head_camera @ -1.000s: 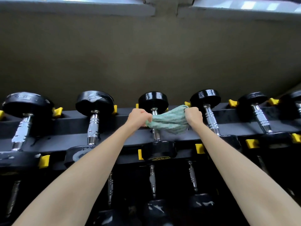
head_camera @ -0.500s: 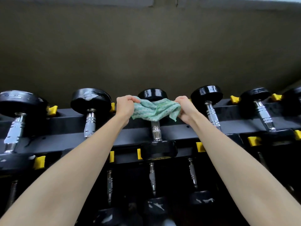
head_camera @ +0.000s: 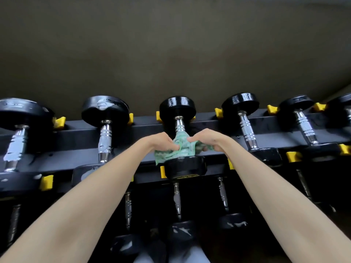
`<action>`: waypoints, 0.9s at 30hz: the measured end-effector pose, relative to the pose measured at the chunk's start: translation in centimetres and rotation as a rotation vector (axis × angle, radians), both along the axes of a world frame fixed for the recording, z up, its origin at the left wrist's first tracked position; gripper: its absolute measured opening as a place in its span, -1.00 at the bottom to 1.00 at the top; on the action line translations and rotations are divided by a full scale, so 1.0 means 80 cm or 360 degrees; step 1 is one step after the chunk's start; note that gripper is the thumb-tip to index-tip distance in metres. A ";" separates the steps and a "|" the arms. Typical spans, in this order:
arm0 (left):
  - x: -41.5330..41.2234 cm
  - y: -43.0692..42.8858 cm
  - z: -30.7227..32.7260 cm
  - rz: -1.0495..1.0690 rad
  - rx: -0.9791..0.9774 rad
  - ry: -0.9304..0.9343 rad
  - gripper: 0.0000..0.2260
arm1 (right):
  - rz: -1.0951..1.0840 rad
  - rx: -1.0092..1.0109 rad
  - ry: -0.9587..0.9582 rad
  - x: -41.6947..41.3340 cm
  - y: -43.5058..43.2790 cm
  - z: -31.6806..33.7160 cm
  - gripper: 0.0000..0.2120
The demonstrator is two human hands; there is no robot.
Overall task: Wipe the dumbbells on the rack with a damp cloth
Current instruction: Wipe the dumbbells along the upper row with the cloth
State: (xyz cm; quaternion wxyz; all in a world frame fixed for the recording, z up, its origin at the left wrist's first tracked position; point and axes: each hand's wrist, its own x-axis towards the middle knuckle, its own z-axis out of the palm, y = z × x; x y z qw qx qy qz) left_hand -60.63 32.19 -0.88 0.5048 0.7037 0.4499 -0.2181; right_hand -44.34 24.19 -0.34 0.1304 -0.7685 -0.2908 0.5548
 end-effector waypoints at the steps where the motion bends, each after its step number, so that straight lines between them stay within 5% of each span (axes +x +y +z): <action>1: -0.005 -0.007 0.004 -0.0101 -0.0003 0.0004 -0.57 | 0.0065 -0.0059 -0.0039 -0.006 -0.008 0.006 -0.73; 3: -0.011 -0.020 0.008 -0.0200 0.0042 -0.0023 -0.65 | 0.0152 -0.0127 -0.0123 -0.019 -0.022 0.016 -0.87; 7: -0.026 -0.035 0.028 -0.0215 0.0128 -0.0180 -0.86 | 0.0039 0.0062 -0.0256 -0.036 -0.039 0.029 -0.64; 14: -0.046 -0.081 0.058 -0.0093 0.0116 -0.0253 -0.78 | -0.0052 0.0241 -0.0332 -0.062 -0.071 0.063 -0.69; 20: -0.059 -0.138 0.060 -0.0317 0.0266 0.0007 -0.66 | 0.0151 0.0077 -0.0509 -0.085 -0.113 0.063 -0.63; 25: -0.075 -0.168 0.072 -0.0047 0.0258 0.0008 -0.63 | 0.0115 0.0053 -0.0262 -0.091 -0.157 0.072 -0.72; 27: -0.086 -0.165 0.088 0.0081 0.0330 -0.0042 -0.62 | 0.0055 0.0123 -0.0131 -0.090 -0.160 0.080 -0.55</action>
